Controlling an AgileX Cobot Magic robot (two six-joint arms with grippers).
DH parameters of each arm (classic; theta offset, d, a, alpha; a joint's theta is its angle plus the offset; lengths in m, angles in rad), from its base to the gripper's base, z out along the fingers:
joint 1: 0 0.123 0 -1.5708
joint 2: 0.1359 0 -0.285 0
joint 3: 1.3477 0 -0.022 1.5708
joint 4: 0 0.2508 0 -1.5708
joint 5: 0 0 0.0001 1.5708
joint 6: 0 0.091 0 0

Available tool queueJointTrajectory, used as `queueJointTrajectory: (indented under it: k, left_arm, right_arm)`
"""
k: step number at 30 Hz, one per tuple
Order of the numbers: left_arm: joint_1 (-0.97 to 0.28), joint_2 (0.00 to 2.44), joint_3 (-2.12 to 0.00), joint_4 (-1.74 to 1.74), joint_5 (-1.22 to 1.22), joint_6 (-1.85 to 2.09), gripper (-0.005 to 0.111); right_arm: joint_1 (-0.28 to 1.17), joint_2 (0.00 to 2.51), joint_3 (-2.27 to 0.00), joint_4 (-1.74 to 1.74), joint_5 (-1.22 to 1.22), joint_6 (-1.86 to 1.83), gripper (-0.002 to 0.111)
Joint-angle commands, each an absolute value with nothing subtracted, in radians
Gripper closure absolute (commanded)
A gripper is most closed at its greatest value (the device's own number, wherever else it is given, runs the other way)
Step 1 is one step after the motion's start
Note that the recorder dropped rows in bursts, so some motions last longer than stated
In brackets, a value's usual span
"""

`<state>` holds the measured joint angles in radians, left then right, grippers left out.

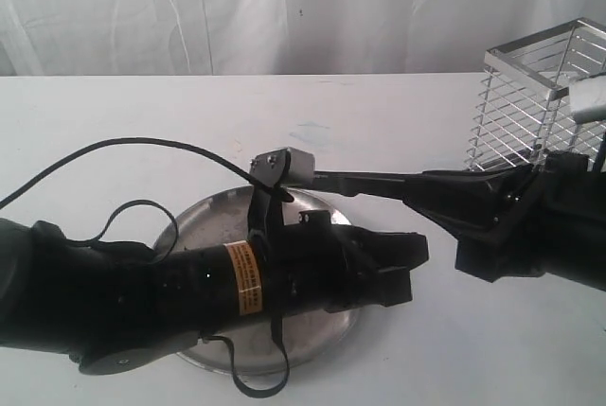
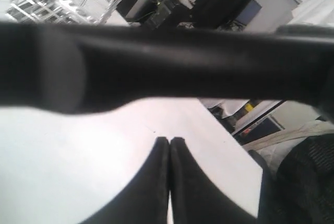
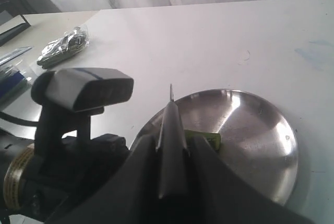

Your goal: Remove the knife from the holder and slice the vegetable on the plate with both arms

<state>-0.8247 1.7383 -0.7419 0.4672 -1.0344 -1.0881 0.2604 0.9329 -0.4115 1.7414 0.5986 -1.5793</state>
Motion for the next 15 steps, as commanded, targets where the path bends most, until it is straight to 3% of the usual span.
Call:
queueJointTrajectory:
  k: [1, 15]
  left_arm:
    - [-0.826, 1.737, -0.746, 0.435, -0.946, -1.064, 0.107]
    - [-0.819, 1.735, -0.746, 0.314, -0.867, -1.007, 0.107]
  right_arm:
    - [0.261, 0.935, -0.411, 1.744, 0.592, -1.596, 0.108]
    - [0.261, 0.935, -0.318, 1.744, 0.547, -1.596, 0.108]
